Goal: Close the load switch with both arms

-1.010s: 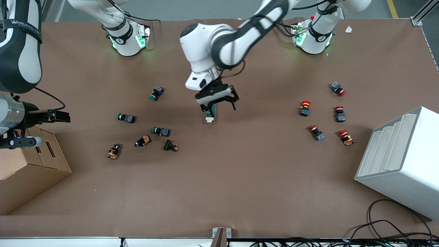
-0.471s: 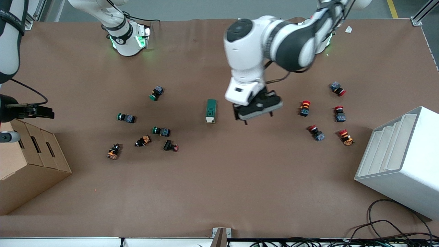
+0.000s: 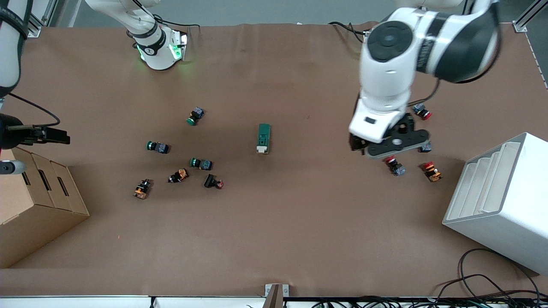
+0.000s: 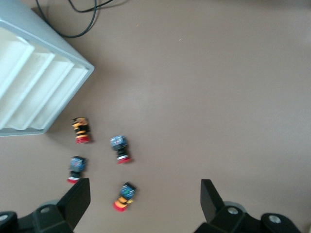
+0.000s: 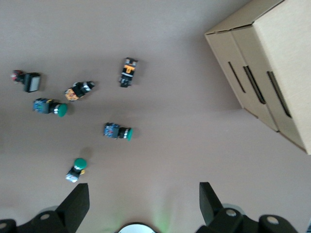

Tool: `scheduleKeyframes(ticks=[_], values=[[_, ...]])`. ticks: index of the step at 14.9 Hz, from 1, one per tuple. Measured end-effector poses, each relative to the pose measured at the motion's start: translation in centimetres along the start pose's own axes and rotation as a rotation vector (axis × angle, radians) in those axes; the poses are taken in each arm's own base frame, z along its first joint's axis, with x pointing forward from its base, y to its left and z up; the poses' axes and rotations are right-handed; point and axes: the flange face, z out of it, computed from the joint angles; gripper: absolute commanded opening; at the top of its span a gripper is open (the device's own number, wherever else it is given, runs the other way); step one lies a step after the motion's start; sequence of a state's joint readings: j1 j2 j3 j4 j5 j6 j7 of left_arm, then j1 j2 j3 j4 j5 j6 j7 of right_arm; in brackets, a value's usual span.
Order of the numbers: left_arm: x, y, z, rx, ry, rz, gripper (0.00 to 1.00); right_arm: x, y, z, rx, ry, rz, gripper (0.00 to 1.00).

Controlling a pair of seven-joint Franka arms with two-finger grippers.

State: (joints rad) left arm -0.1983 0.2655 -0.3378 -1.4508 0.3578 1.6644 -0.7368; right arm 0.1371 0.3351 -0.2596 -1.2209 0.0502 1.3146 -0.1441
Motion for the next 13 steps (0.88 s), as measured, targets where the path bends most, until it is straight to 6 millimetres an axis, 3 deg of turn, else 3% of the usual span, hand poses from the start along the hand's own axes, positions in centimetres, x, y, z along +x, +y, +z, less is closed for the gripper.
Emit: scheduleKeyframes(ticks=[3,6,10,13], values=[[2.0,-6.3,-1.4,-0.098,-0.072,0.002,1.0,-1.5,0.0,-1.6,0.014,0.014,-0.002,1.0],[2.5,-12.3,-2.4,-0.097,-0.139,-0.038,1.0,-3.0,0.1,-3.1,0.021,0.034,-0.004,1.0],[3.1,-17.4,-2.9,-0.098,-0.148,0.004,1.0,-5.6,1.1,-4.0,0.037,0.046,0.001,1.0],[3.9,-21.0,-2.0,-0.164,-0.173,0.075,1.0,-7.1,-0.5,-4.5,0.017,0.062,-0.037,1.0]])
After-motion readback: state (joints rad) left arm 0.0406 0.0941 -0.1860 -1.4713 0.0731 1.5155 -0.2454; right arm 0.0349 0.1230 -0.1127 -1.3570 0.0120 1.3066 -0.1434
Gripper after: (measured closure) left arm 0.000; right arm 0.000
